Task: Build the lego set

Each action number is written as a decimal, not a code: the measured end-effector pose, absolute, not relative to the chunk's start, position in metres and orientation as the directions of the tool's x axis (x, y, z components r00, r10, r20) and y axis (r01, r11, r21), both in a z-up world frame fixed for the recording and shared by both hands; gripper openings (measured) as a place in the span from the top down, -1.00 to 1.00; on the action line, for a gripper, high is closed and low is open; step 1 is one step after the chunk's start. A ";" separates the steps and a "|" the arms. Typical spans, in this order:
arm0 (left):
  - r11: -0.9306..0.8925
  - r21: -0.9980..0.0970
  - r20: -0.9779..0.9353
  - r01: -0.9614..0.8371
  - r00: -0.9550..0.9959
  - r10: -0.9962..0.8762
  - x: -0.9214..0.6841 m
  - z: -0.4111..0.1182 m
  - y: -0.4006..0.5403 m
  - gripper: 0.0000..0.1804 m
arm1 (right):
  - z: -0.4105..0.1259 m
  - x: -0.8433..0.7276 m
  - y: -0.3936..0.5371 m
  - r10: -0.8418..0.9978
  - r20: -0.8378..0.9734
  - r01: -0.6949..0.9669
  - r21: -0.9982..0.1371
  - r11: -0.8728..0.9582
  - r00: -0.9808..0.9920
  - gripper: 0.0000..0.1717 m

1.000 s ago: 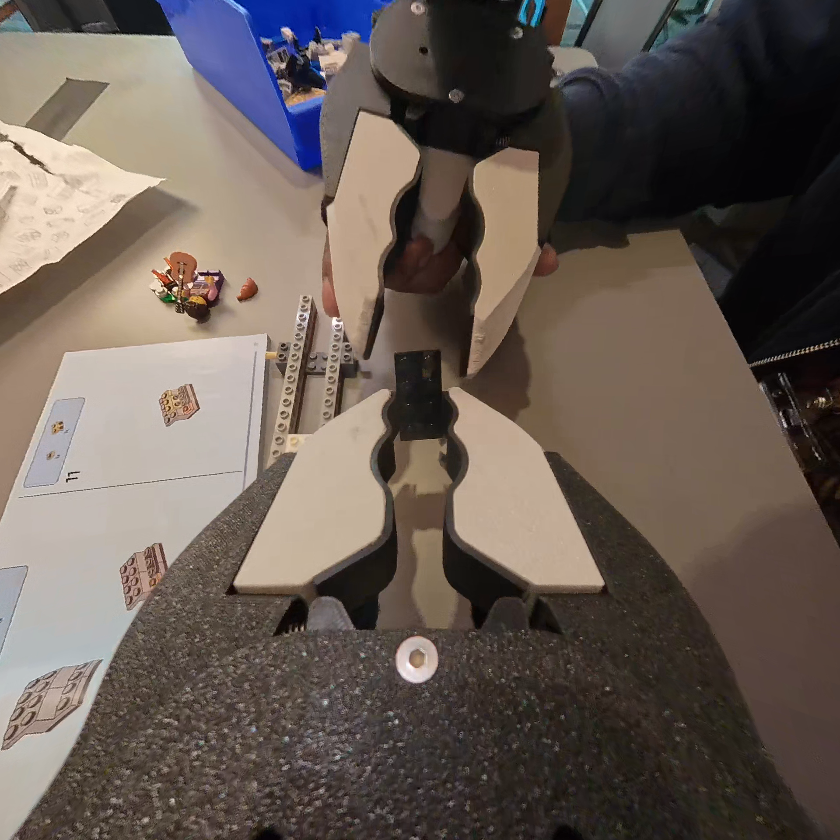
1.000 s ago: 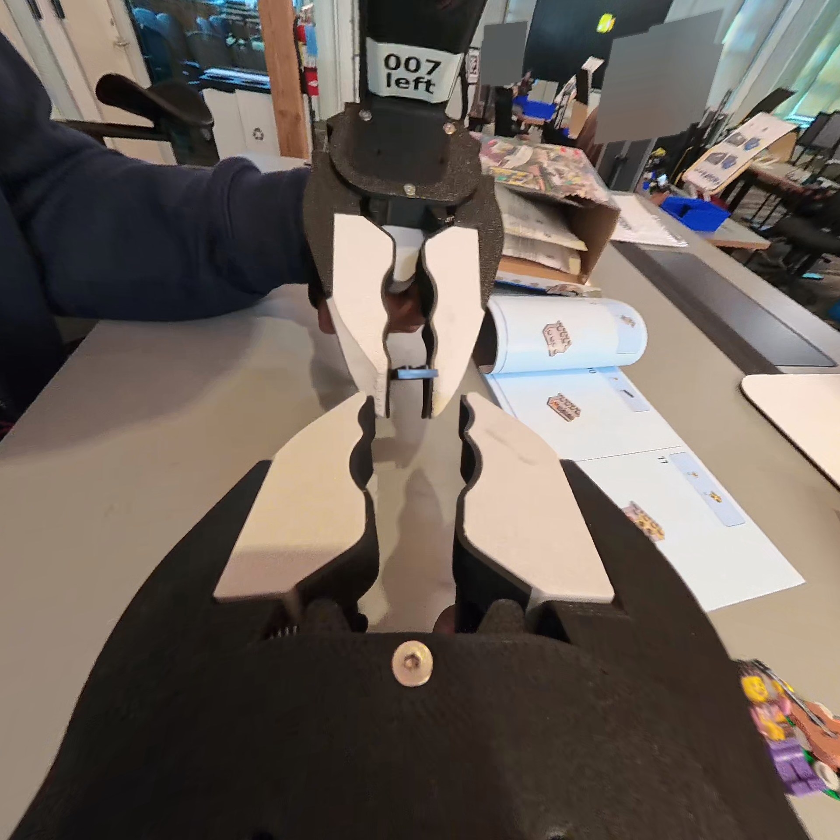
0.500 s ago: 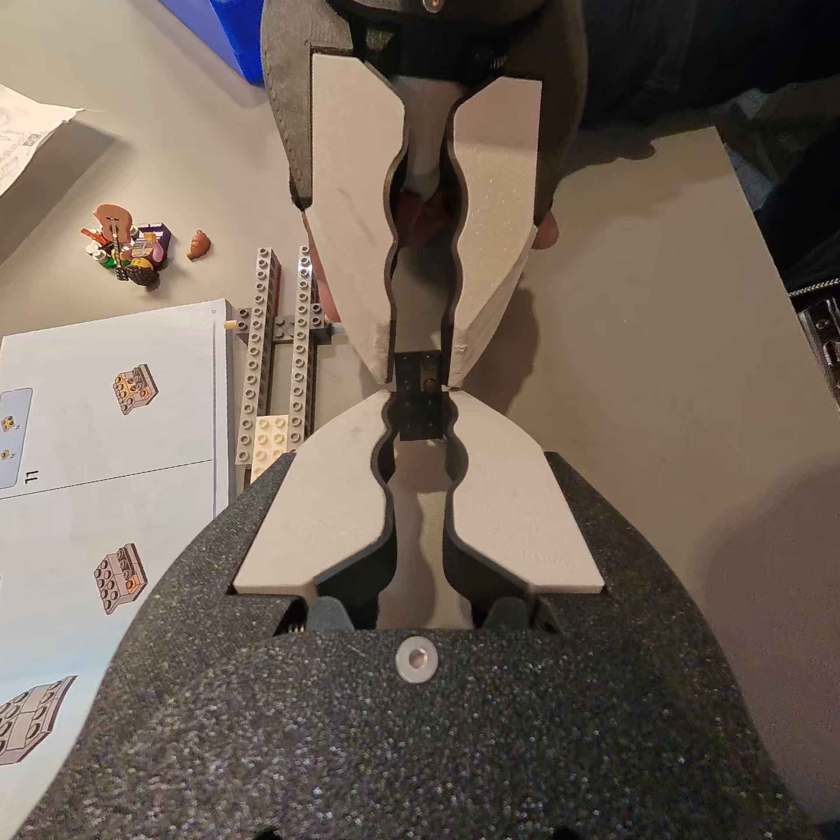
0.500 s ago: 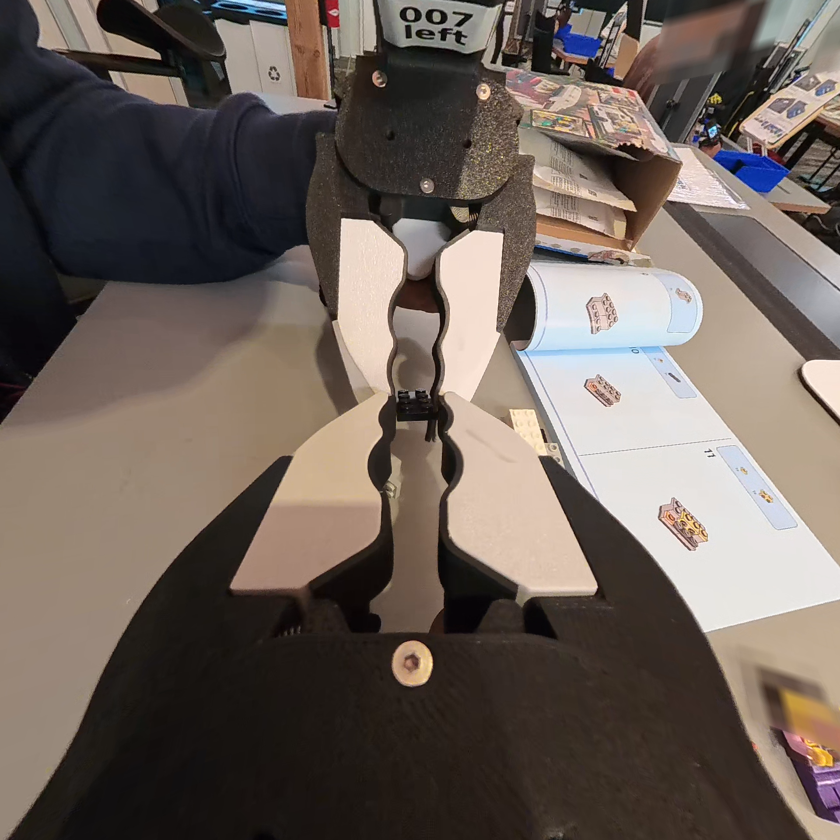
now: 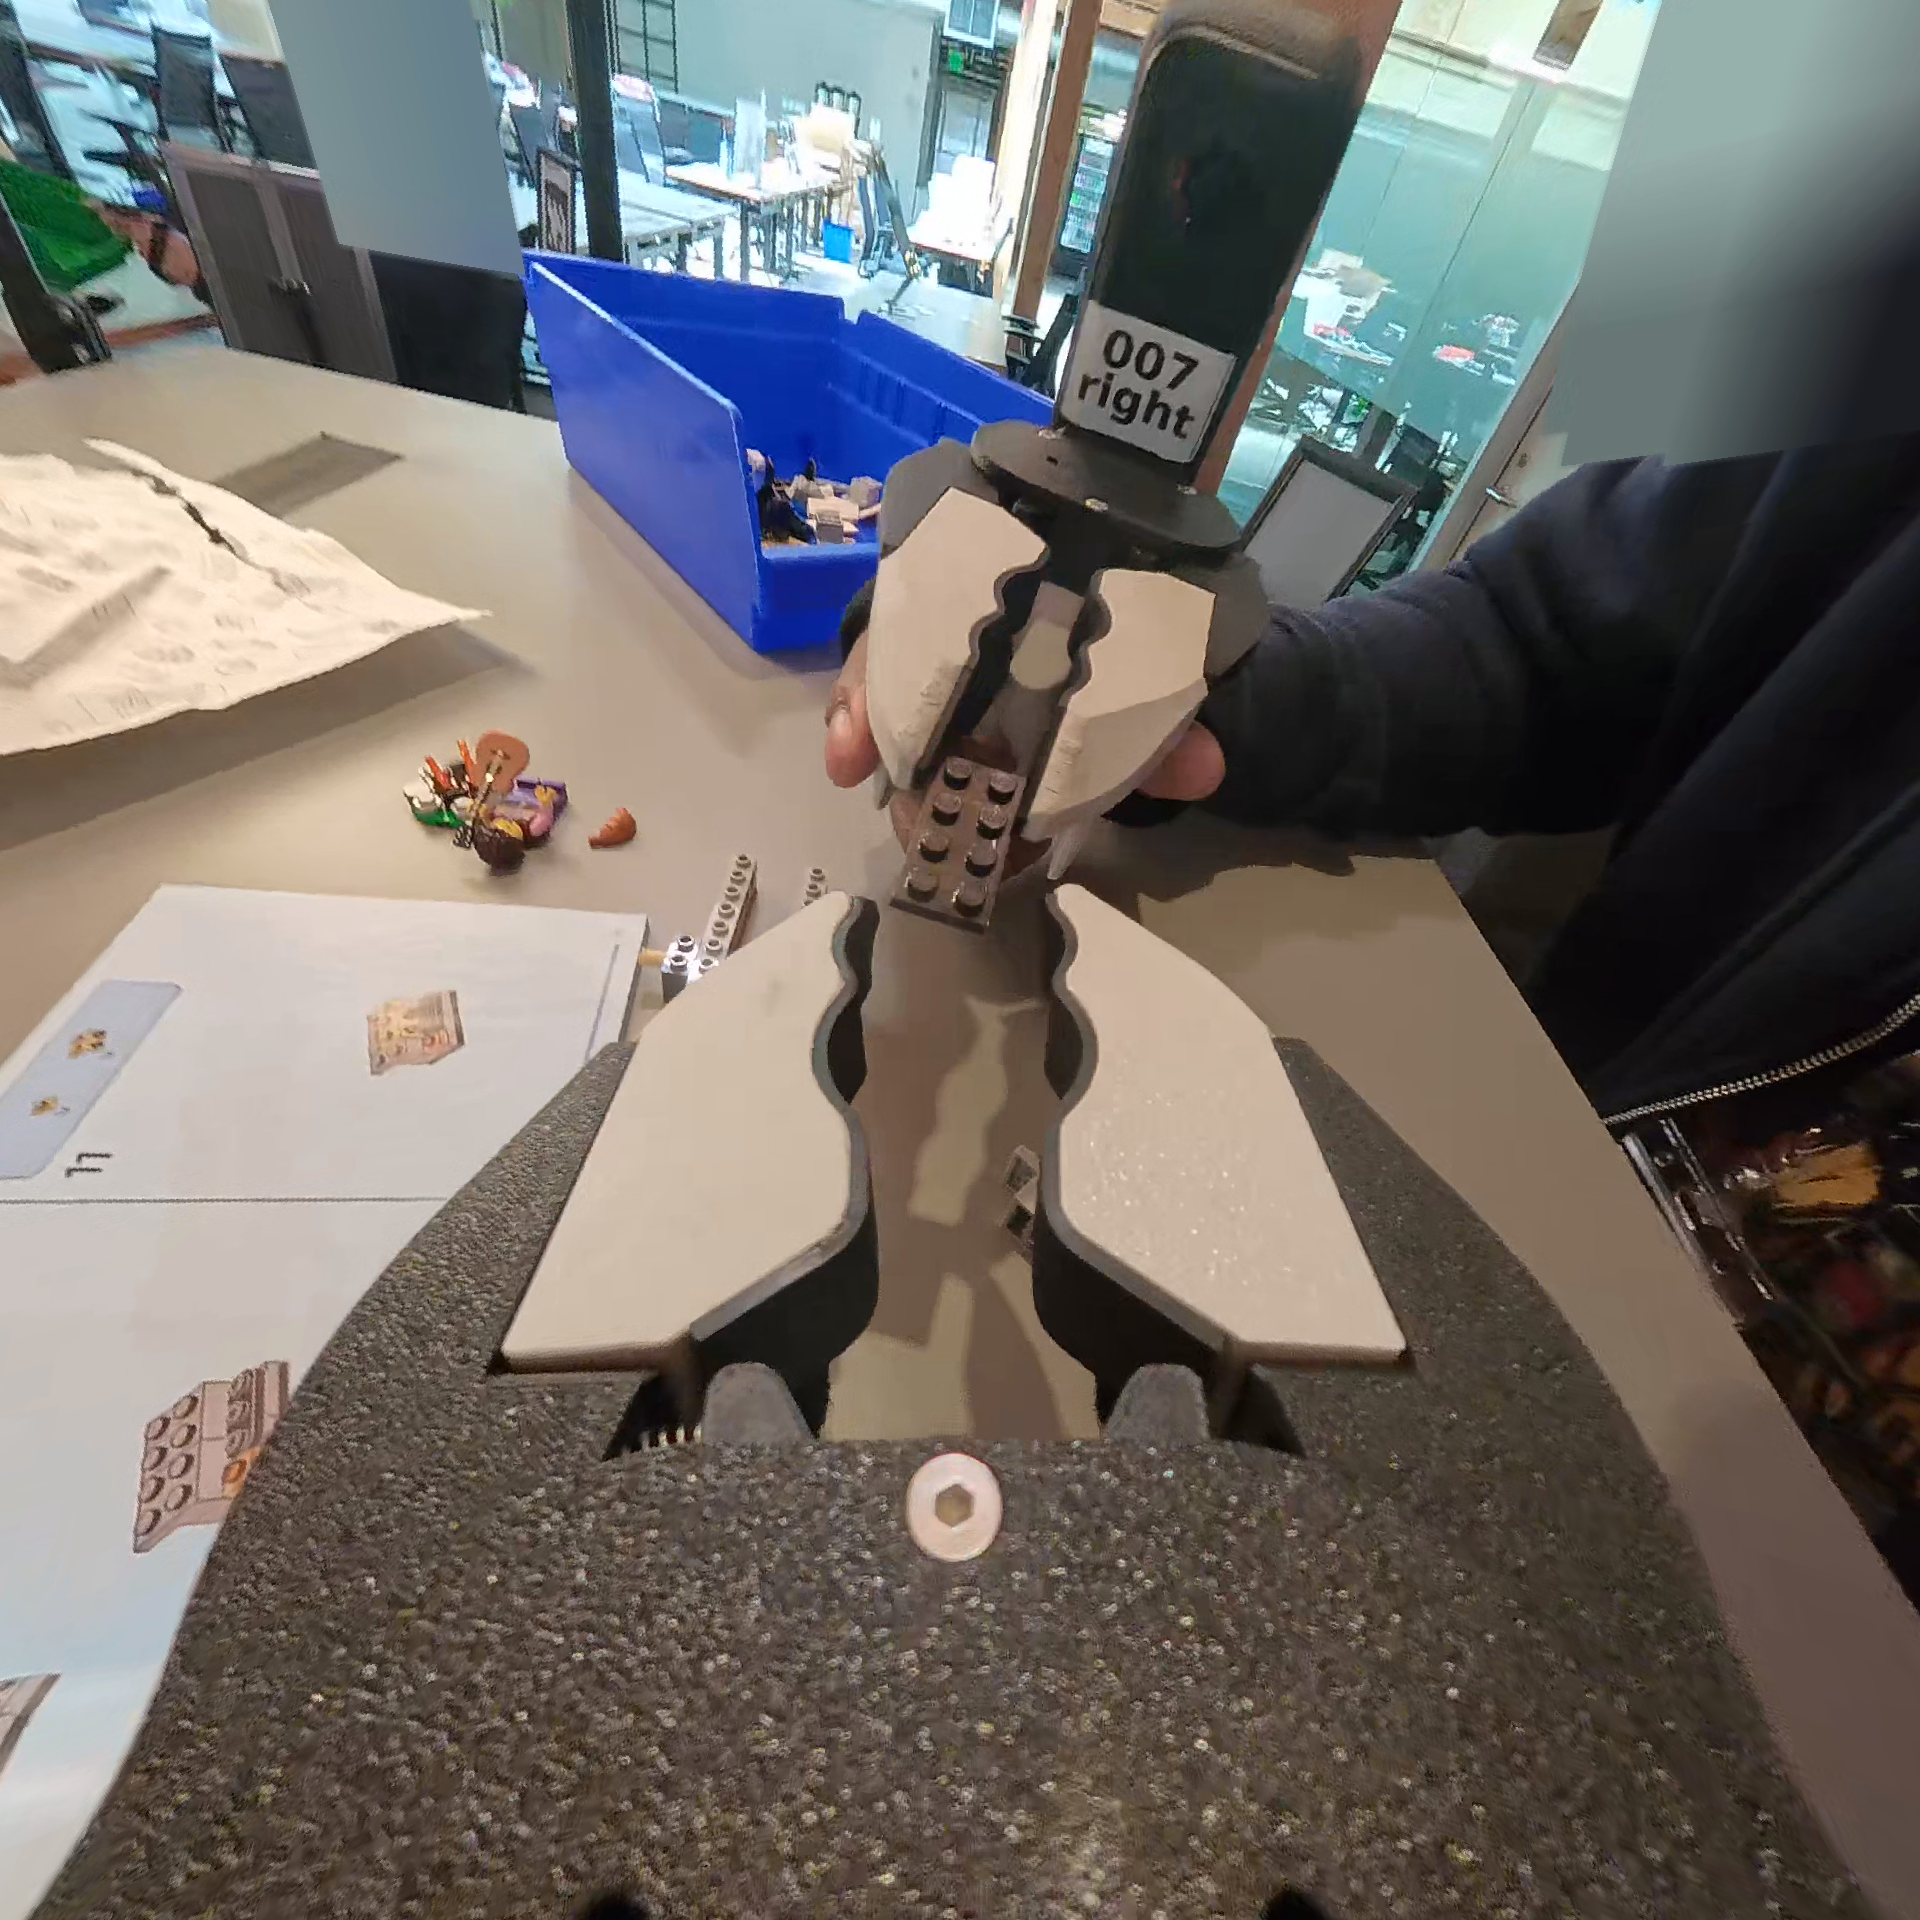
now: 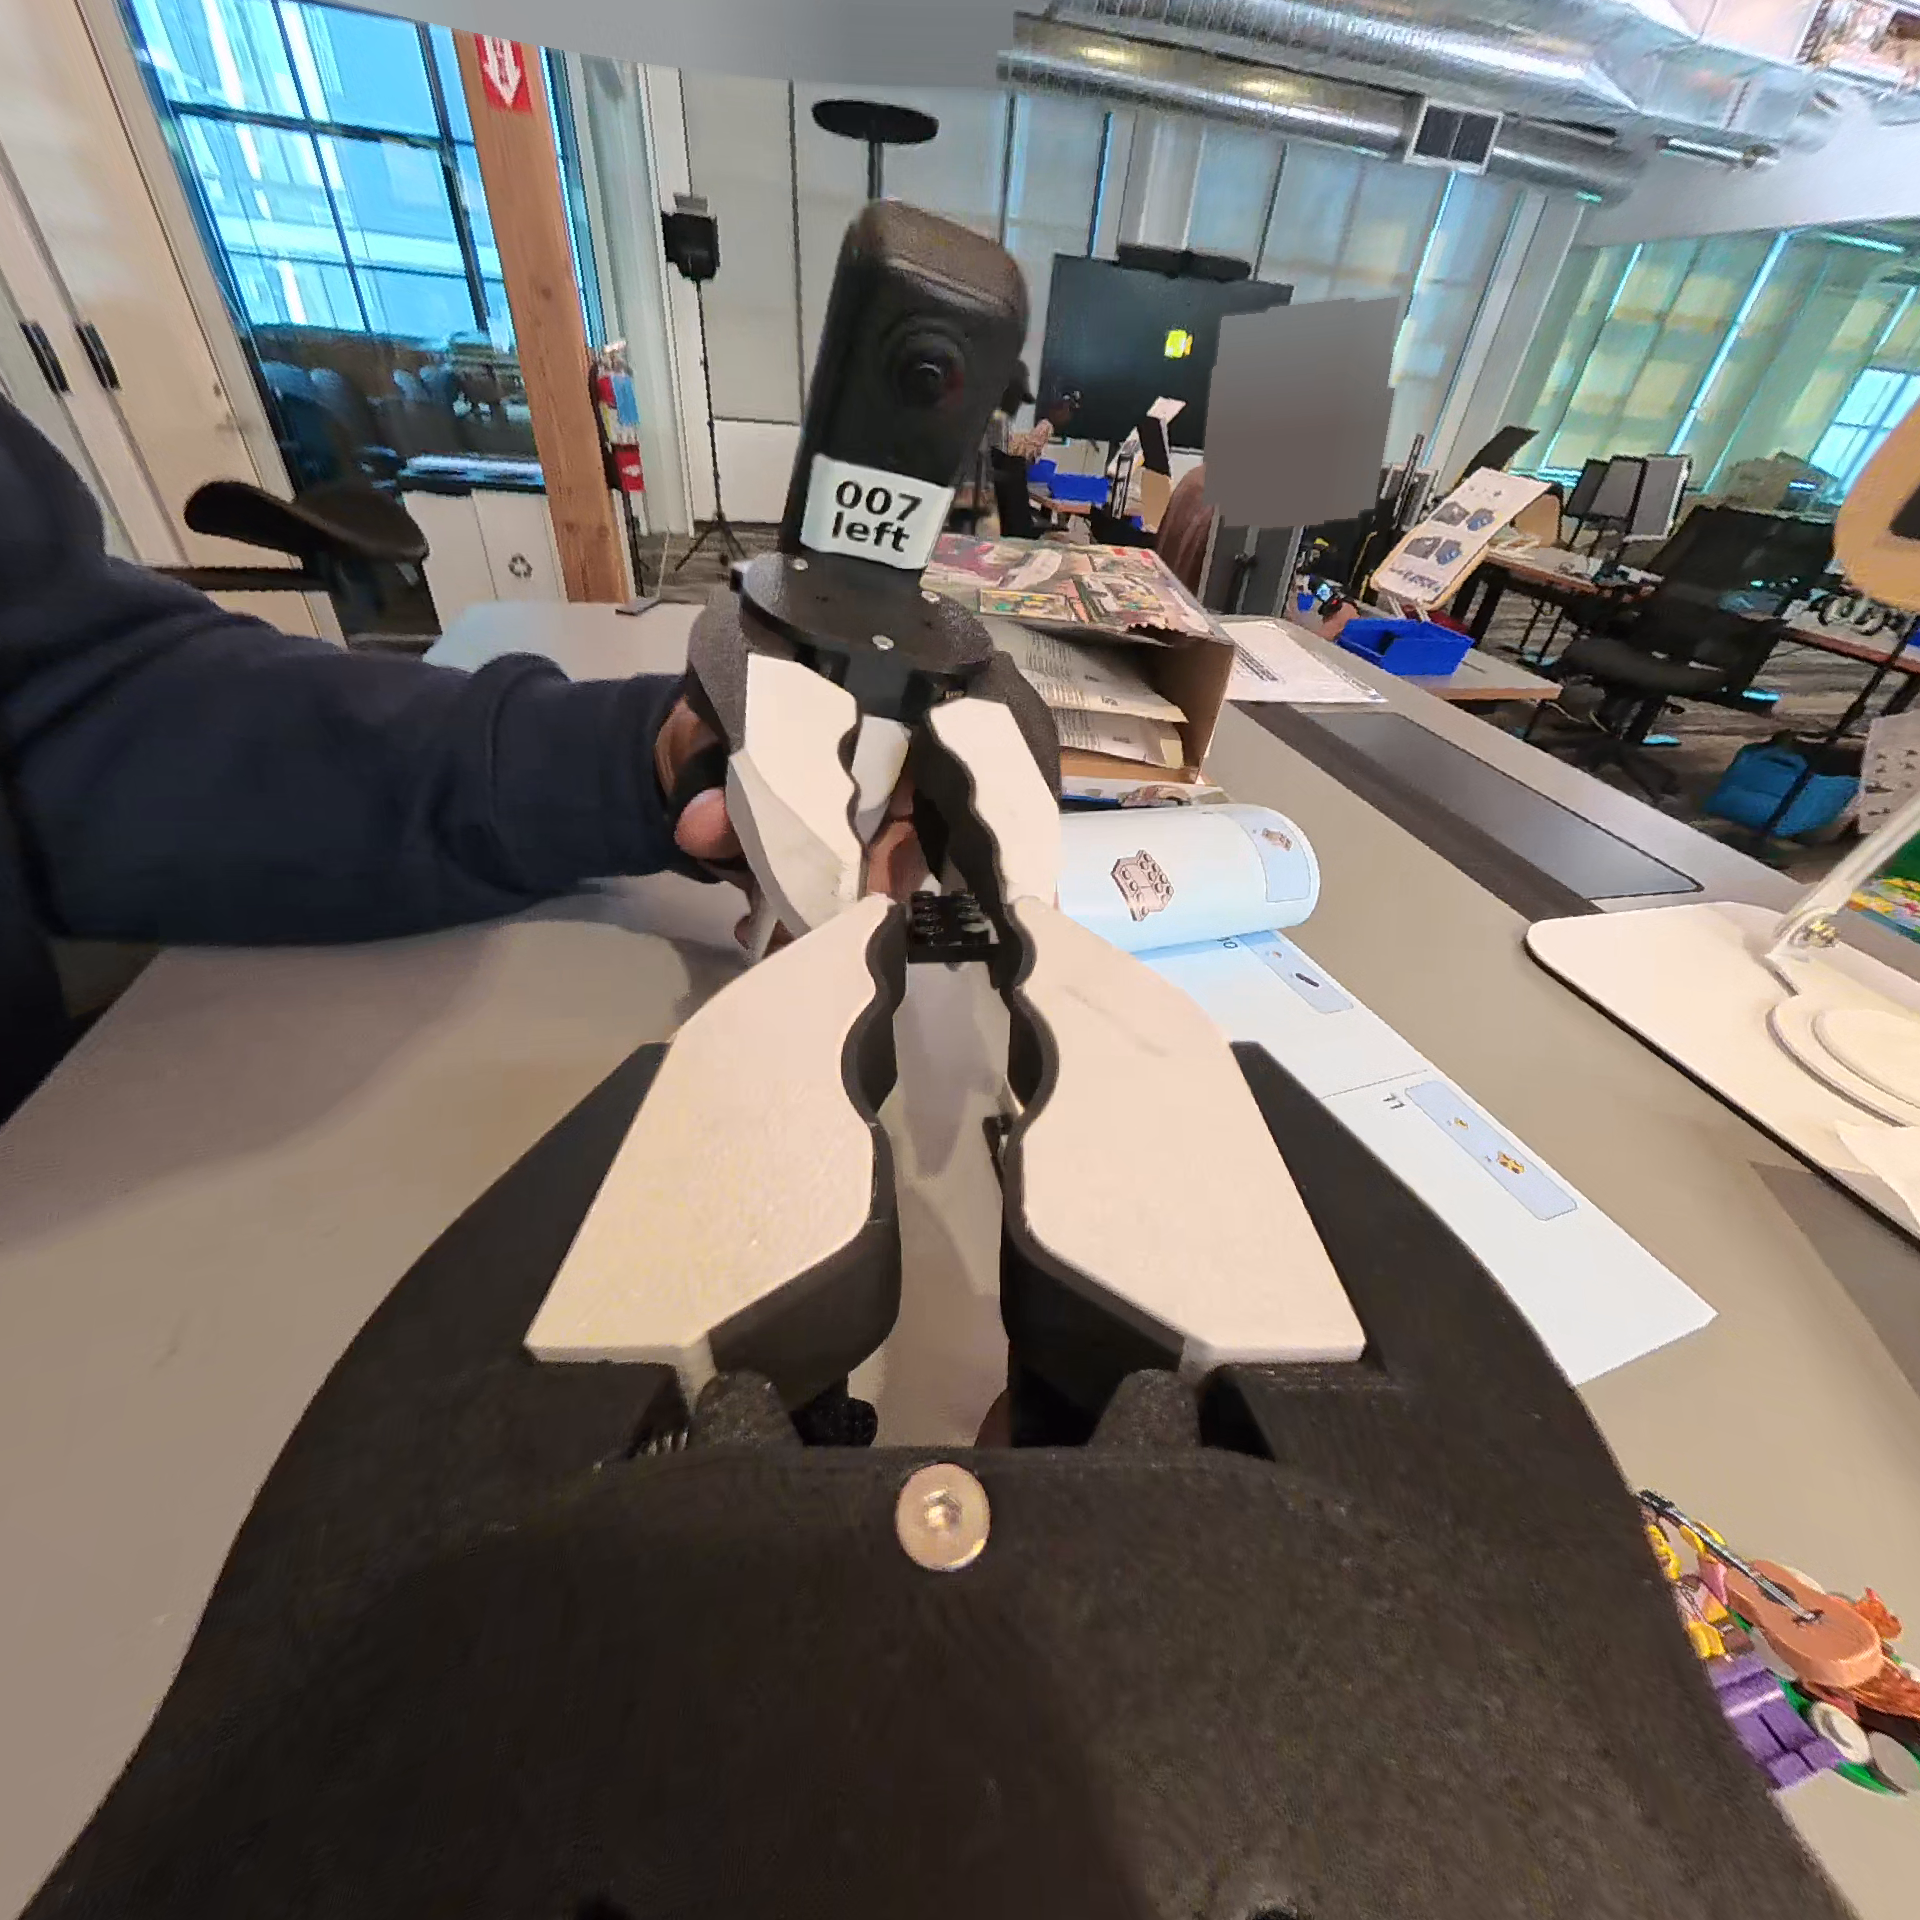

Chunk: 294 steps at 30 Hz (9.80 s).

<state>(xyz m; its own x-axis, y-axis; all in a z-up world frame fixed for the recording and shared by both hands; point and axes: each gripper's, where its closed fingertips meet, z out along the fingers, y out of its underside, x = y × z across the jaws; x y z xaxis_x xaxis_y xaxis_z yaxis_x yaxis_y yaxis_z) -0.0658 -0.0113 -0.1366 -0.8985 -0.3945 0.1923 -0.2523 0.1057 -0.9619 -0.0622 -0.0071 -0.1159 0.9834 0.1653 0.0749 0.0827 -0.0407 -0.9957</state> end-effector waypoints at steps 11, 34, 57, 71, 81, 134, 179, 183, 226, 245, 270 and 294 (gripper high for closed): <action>0.032 -0.985 0.143 -0.168 -0.911 -0.387 -0.065 -0.124 -0.016 0.79 | -0.112 -0.065 -0.008 0.196 0.032 0.031 -1.000 0.006 0.980 0.81; 0.091 -0.971 0.148 -0.223 -0.848 -0.508 -0.047 -0.132 0.012 0.81 | -0.129 0.032 -0.074 -0.094 0.346 0.085 -0.468 -0.880 0.934 0.88; 0.079 -0.975 0.148 -0.206 -0.875 -0.461 -0.057 -0.125 0.004 0.81 | -0.026 0.028 -0.155 0.767 0.289 0.137 0.889 -0.437 0.574 0.91; 0.210 -0.954 0.104 -0.216 -0.890 -0.445 -0.068 -0.143 0.010 0.81 | -0.204 -0.062 -0.081 0.408 0.124 0.410 0.005 -0.912 0.905 0.82; 0.336 -0.910 0.073 -0.243 -0.892 -0.446 -0.072 -0.164 0.019 0.81 | -0.159 -0.059 0.014 0.024 -0.228 -0.203 -0.907 -0.369 0.973 0.71; 0.261 -0.932 0.109 -0.250 -0.883 -0.456 -0.067 -0.160 0.011 0.81 | -0.143 -0.066 0.018 0.259 -0.663 -0.554 -0.738 -0.385 0.703 0.95; 0.415 -0.644 0.432 -0.643 -0.753 -0.496 -0.094 -0.217 0.026 0.95 | -0.229 -0.092 -0.004 0.398 0.149 0.384 -0.688 -0.616 0.905 0.87; 0.426 -0.640 0.422 -0.639 -0.756 -0.501 -0.095 -0.217 0.027 0.95 | -0.229 -0.096 0.005 0.363 0.135 0.350 -0.693 -0.630 0.922 0.72; 0.771 -0.609 -0.270 -0.185 -0.866 -0.422 -0.074 -0.216 0.031 0.94 | -0.223 -0.074 0.027 0.228 0.473 0.495 -0.578 -0.649 0.851 0.73; 0.820 -0.559 -0.309 -0.126 -0.886 -0.346 -0.085 -0.215 0.028 0.94 | -0.223 -0.085 0.026 0.316 0.444 0.540 -0.599 -0.591 0.838 0.76; 0.511 -0.813 -0.015 -0.278 -0.868 -0.496 -0.080 -0.188 0.028 0.71 | -0.194 -0.079 0.015 0.278 0.204 0.322 -0.805 -0.498 0.939 0.77; -0.142 -0.885 0.464 -0.443 -0.861 -0.206 -0.076 -0.117 0.003 0.88 | -0.115 -0.079 0.009 0.392 -0.368 -0.326 -0.930 -0.172 0.843 0.76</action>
<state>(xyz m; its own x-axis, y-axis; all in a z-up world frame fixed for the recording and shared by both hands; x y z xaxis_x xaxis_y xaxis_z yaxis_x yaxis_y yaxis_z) -0.0763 0.0034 -0.1174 -0.8615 -0.2062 0.4640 -0.4428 -0.1421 -0.8853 -0.0791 0.0087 -0.1151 0.8432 0.3918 -0.3680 -0.3257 -0.1722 -0.9297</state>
